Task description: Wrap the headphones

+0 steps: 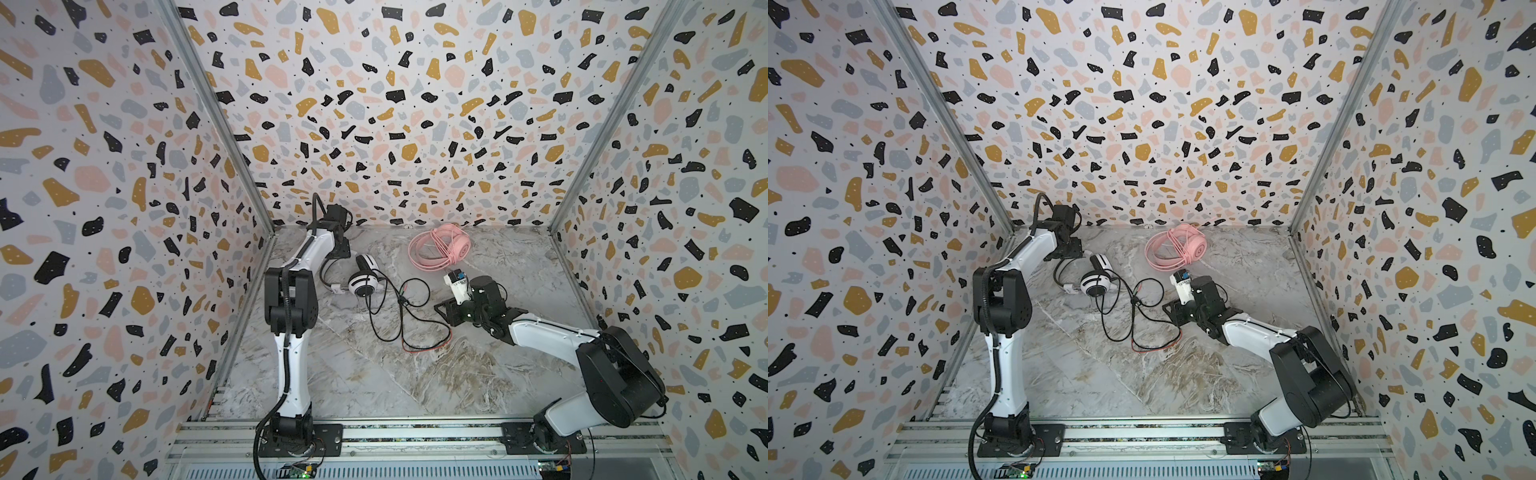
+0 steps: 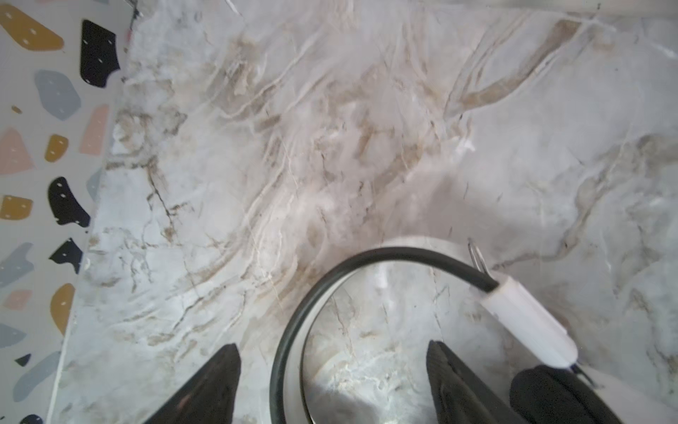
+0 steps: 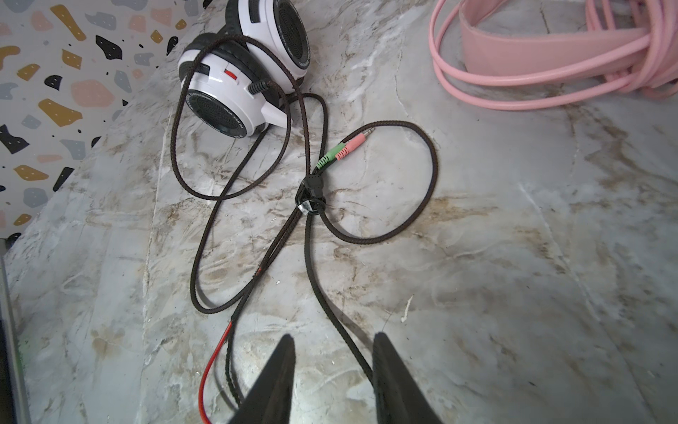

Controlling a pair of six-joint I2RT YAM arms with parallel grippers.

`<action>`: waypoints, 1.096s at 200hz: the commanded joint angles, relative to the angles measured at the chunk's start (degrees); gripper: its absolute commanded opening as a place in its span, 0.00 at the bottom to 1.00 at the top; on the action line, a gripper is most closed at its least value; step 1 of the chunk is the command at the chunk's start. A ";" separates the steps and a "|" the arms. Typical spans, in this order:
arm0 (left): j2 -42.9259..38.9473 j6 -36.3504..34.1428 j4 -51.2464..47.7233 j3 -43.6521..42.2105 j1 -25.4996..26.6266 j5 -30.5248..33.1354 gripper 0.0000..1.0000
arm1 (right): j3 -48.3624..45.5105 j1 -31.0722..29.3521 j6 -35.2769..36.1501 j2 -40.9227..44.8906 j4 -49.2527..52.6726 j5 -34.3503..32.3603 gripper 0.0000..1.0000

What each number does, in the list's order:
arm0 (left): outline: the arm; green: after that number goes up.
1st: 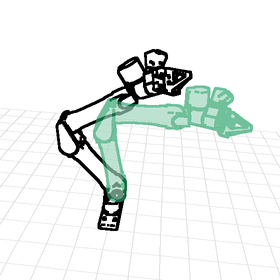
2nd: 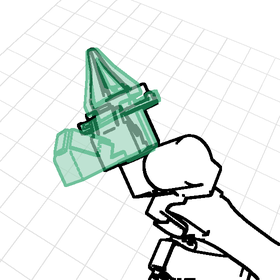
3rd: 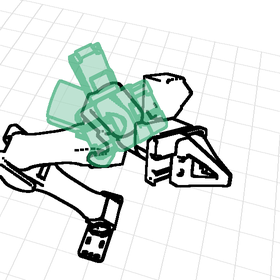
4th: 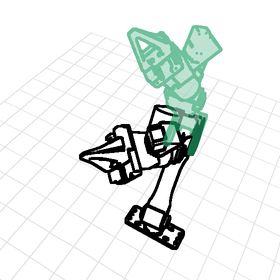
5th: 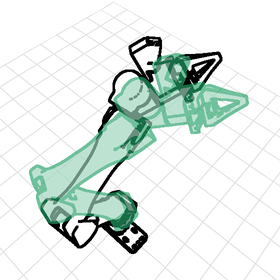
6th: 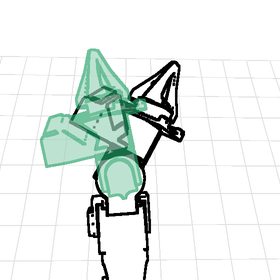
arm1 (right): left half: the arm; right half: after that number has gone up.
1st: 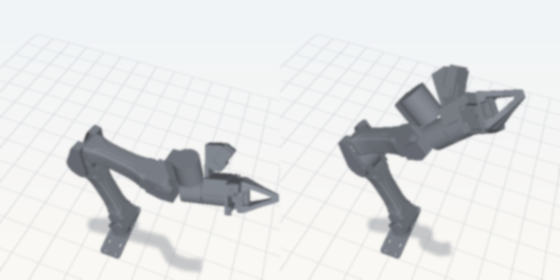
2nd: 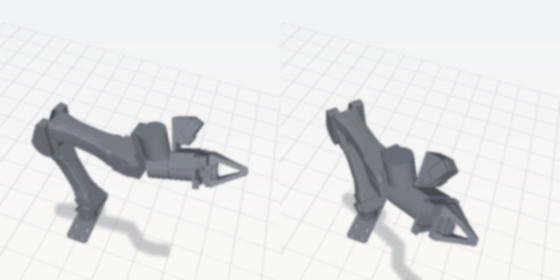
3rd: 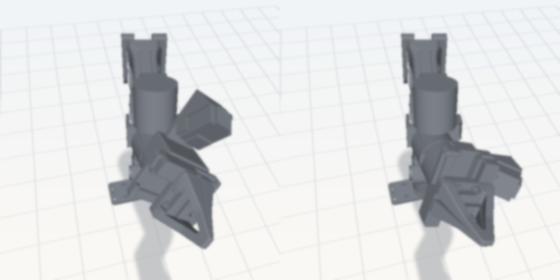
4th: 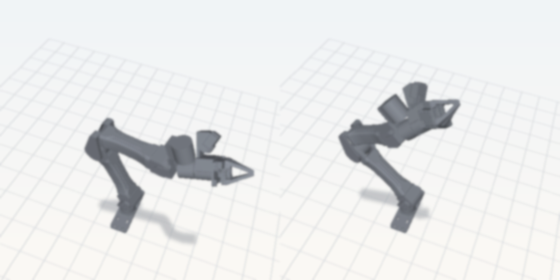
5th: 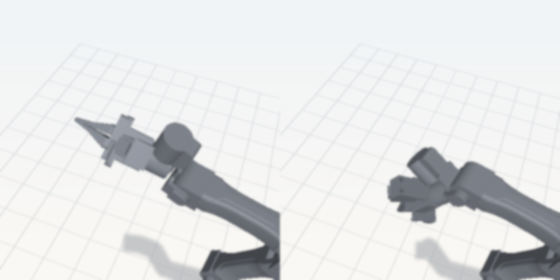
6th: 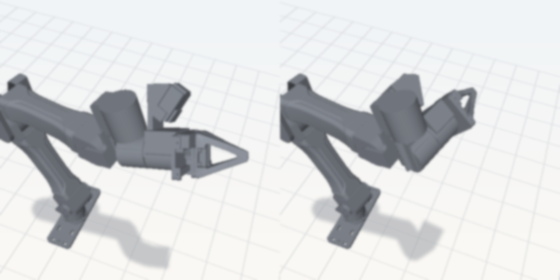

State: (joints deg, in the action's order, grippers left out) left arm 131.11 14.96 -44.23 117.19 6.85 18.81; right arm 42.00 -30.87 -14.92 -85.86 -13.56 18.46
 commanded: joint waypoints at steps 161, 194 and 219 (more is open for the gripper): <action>-3.57 -6.69 7.37 -18.26 -3.78 -16.37 0.14 | -1.03 0.09 0.30 0.06 -0.67 -0.56 0.38; -14.24 -4.82 16.97 -28.58 -3.86 -22.95 0.00 | -1.30 0.09 0.15 -0.29 -1.42 -0.62 0.38; -23.97 -3.88 22.61 -34.51 -3.92 -23.89 0.00 | -1.47 0.09 -0.18 -0.20 -2.21 -0.38 0.38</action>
State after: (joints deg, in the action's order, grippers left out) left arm 116.49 10.00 -29.45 86.13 2.79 -0.95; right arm 41.17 -30.87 -14.94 -86.24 -14.28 18.22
